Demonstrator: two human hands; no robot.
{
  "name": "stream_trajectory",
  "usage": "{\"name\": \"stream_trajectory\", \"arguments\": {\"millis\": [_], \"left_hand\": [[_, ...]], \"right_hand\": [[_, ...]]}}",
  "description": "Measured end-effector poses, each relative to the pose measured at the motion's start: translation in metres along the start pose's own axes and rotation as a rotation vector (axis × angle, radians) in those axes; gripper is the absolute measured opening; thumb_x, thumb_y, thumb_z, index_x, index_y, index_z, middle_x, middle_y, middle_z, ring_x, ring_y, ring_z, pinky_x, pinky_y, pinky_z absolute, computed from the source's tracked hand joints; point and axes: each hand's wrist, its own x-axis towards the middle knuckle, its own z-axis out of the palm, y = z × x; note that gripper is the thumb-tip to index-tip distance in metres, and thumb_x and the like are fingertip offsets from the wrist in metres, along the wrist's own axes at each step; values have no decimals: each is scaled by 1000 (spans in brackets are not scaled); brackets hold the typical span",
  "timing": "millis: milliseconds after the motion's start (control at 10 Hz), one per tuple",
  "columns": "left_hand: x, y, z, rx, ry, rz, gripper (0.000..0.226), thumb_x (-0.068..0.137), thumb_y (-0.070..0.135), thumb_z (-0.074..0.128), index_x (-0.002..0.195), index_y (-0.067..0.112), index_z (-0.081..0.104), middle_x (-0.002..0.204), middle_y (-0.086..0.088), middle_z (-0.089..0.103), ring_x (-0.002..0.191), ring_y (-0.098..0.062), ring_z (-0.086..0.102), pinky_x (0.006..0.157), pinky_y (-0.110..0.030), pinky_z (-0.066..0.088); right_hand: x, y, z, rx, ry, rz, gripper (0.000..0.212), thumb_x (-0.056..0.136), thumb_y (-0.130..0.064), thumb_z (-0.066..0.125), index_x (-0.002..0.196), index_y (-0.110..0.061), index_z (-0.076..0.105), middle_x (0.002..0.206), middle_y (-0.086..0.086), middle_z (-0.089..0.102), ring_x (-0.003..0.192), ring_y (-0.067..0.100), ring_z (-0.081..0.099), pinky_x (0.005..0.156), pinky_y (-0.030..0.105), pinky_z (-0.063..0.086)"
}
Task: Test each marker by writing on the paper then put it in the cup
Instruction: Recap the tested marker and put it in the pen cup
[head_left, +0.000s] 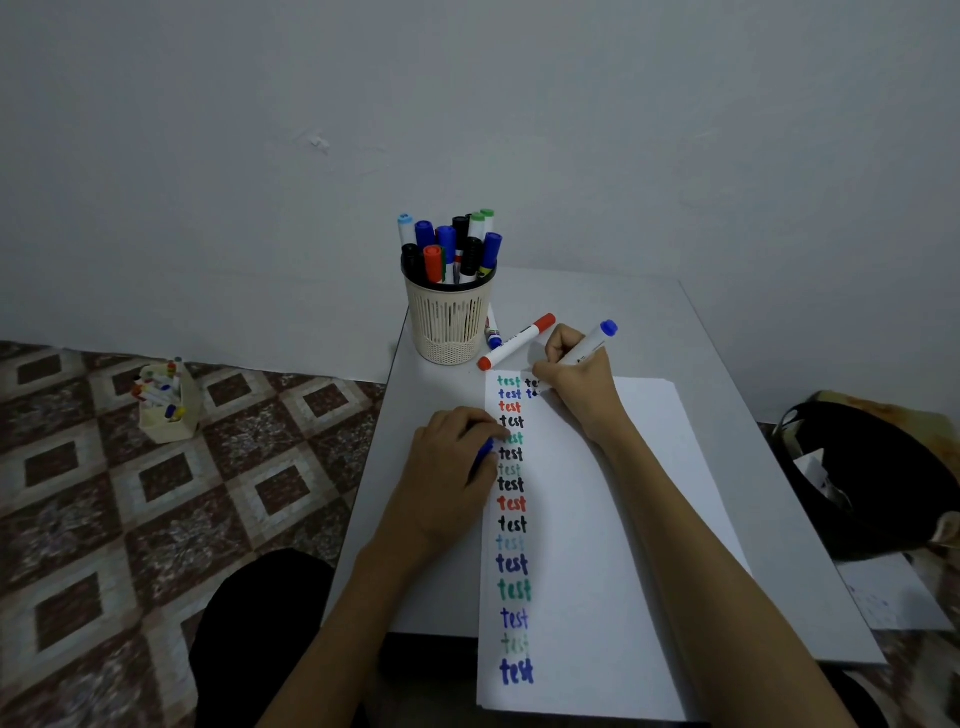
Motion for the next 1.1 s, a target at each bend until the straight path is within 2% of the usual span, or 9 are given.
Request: {"name": "stream_trajectory", "arguments": {"millis": [100,200,400,500,700,900,1100], "left_hand": [[0,0,0,-3,5,4,40,86,38,38,107,16,64,112,1,58,101,-14,50,86,-27,35],[0,0,-1,-13,10,1,40,85,37,38,106,16,64,112,2,57,102,-14,49,86,-27,35],[1,1,-1,-19,8,-2,40,85,37,38,106,15,65,111,1,58,102,-14,50,87,-29,39],[0,1,-2,-22,7,-5,41,85,38,38,106,15,65,112,1,58,102,-15,50,88,-30,39],[0,1,-1,-33,7,-9,41,85,39,38,106,15,64,112,1,58,103,-15,50,89,-32,41],[0,-1,0,-26,9,-7,41,85,39,37,107,16,64,113,2,57,103,-14,49,89,-31,40],[1,1,0,-53,29,-30,43,78,37,43,111,17,63,119,0,53,107,-15,45,91,-32,37]], "right_hand": [[0,0,0,31,24,15,32,81,11,60,69,-9,37,65,8,49,55,4,60,52,16,48],[0,-1,-1,51,76,9,31,81,12,58,70,-9,38,64,8,48,56,5,59,50,18,48],[-1,-2,0,28,62,19,35,81,13,58,67,-9,36,62,8,45,55,8,55,51,17,47],[-1,-1,-1,26,51,33,34,80,12,59,66,-9,37,64,10,46,59,12,57,54,20,50],[-2,-3,-1,41,125,37,34,81,14,56,66,-10,37,61,5,45,49,0,53,49,15,46],[-3,-6,0,44,145,30,35,83,14,54,66,-11,36,60,4,43,46,-3,51,46,11,42],[-1,-3,-1,13,90,46,30,84,10,57,71,-8,38,66,9,48,56,4,61,52,16,49]]}}
